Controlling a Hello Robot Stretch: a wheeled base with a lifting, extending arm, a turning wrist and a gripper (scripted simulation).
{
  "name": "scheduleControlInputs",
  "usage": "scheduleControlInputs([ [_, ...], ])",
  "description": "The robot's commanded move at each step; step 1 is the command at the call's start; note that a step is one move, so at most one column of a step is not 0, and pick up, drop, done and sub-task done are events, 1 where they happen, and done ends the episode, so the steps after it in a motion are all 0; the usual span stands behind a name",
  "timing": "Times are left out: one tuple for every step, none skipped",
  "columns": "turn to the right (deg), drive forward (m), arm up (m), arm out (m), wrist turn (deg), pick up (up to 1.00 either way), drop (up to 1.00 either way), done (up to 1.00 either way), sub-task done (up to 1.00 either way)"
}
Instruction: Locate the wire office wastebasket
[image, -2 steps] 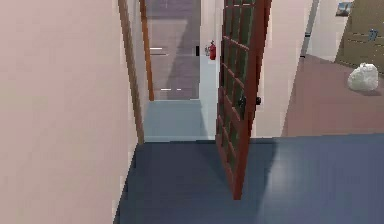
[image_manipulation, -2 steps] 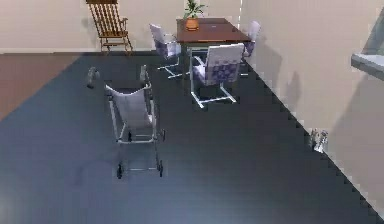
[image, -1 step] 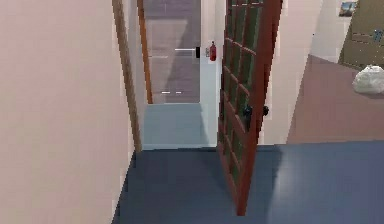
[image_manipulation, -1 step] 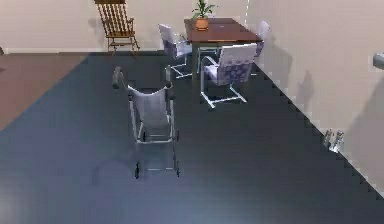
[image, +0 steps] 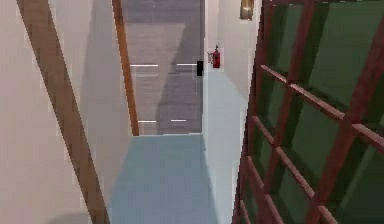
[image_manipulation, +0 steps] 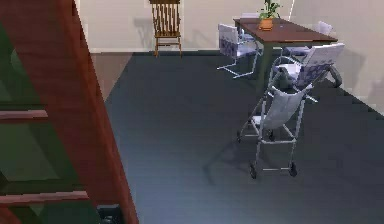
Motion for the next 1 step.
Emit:
scheduleControlInputs([
  [-3.0,0.00,0.00,0.00,0.0,0.00,0.00,0.00,0.00],
])
